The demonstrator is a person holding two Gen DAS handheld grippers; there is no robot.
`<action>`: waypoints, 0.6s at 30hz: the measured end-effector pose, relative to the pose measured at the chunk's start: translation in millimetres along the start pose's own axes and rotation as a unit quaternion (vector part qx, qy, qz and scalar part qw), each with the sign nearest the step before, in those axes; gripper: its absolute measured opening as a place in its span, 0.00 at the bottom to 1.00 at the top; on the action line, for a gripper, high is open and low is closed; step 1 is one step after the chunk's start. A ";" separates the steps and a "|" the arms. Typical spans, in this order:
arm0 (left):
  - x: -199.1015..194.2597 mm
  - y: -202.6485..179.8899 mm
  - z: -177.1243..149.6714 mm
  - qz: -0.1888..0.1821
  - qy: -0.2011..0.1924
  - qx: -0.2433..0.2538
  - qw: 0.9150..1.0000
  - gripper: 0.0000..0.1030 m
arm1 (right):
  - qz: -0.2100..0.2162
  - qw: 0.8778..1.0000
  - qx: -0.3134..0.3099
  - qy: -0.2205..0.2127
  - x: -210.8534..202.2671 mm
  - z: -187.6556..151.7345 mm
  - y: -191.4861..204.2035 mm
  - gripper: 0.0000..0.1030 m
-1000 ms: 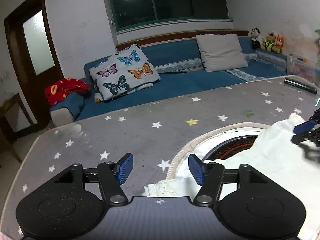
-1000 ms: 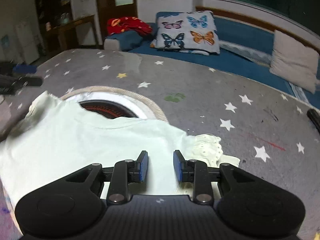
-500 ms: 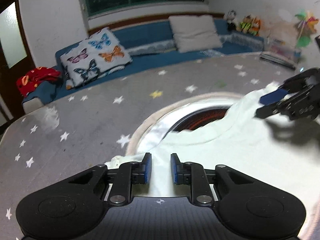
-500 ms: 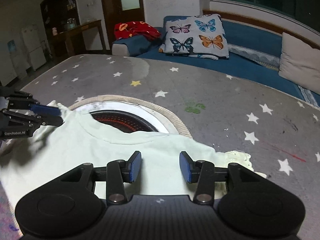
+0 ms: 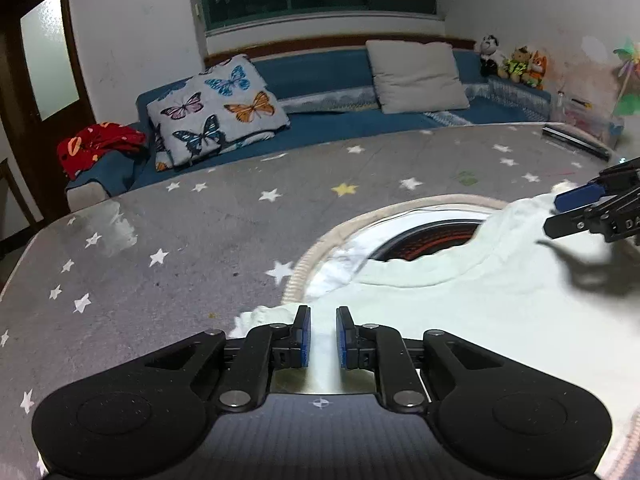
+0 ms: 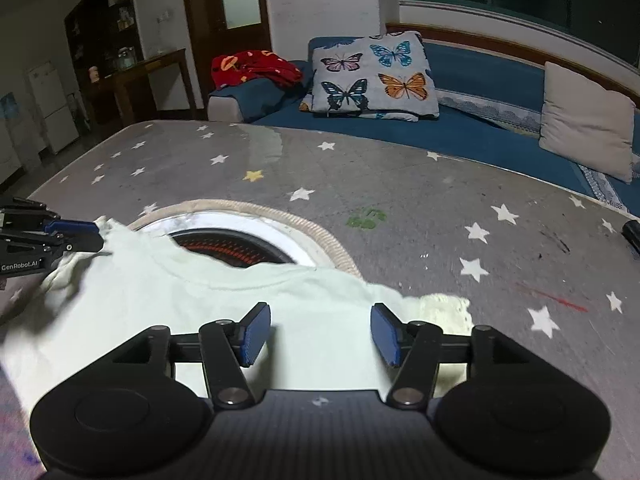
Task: Fold clothes
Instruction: 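Fold the held hem up toward the collar with both grippers and release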
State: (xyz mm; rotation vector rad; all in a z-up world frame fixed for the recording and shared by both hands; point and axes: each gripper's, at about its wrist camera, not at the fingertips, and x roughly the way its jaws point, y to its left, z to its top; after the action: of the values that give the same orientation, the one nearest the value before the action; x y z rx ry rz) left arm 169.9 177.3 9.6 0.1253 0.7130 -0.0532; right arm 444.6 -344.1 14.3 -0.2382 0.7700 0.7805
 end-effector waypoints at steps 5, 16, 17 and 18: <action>-18.0 -13.7 -10.3 -0.011 -0.008 0.005 1.000 0.16 | 0.012 1.000 -0.012 0.005 -18.3 -12.1 9.9 0.61; -48.6 -18.9 -59.6 -0.006 0.005 -0.026 1.000 0.16 | 0.015 1.000 -0.006 0.008 -54.2 -58.4 18.9 0.63; -51.2 -16.9 -64.0 -0.004 0.005 -0.033 0.999 0.16 | 0.013 1.000 -0.004 0.008 -56.9 -63.7 17.6 0.63; -53.9 -14.9 -68.2 -0.002 0.005 -0.039 0.999 0.16 | 0.011 1.000 -0.001 0.007 -60.0 -67.9 16.1 0.63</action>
State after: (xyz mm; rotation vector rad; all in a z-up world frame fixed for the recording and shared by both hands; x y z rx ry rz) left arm 83.6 171.9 -7.6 0.0487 0.7241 -0.0294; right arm 369.3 -396.9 9.6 -0.2380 0.7867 0.8002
